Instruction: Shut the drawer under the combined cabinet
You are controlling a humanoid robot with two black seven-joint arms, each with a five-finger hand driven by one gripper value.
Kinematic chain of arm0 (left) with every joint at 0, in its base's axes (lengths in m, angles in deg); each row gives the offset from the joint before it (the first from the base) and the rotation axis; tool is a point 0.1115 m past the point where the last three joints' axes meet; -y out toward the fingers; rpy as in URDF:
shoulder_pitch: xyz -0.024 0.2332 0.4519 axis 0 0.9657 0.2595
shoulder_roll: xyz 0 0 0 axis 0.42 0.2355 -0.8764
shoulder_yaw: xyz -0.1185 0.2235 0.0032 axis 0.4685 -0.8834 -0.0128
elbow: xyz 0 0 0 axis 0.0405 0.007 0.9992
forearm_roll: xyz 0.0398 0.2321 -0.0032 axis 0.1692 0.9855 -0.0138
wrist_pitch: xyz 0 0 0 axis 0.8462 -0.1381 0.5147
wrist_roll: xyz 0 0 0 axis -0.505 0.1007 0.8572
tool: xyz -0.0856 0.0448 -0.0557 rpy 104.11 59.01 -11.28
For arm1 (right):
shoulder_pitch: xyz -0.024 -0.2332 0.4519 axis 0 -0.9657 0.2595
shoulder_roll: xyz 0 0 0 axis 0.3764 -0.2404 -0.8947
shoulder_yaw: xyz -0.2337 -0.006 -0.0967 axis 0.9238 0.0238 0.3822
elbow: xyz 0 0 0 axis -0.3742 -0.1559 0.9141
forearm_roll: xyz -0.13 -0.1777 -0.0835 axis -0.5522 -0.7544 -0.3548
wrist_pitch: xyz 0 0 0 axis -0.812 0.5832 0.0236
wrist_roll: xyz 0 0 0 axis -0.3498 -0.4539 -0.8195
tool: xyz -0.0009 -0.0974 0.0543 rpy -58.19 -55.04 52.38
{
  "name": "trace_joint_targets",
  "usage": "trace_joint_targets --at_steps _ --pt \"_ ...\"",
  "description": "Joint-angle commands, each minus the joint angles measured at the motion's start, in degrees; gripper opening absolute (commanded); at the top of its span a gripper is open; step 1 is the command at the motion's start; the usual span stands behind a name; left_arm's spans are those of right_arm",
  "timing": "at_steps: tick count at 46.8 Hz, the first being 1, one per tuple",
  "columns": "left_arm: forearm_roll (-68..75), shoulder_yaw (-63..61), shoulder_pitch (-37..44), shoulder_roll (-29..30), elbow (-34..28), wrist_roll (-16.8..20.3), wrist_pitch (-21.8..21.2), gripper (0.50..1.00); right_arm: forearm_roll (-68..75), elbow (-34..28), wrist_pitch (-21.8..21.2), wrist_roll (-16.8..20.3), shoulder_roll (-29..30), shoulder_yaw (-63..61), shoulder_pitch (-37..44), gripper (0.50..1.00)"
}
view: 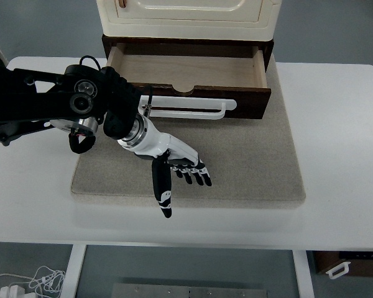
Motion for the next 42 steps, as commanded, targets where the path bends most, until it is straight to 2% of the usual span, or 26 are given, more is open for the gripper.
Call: trace_joint_targets --at_steps 1,10,42 --pt "0.0 0.0 -1.1 -0.2 -1.1 -0.4 0.1 1.000 0.0 0.0 0.0 0.0 0.0 0.0 0.0 0.952" --pt "0.0 -0.1 -2.5 -1.4 -4.5 -1.4 2.0 1.000 0.0 0.0 -0.1 0.0 0.0 0.0 0.0 0.952" --pt "0.0 0.8 -2.5 -2.9 -13.6 -1.3 1.5 1.000 0.0 0.0 0.0 0.0 0.0 0.0 0.0 0.952"
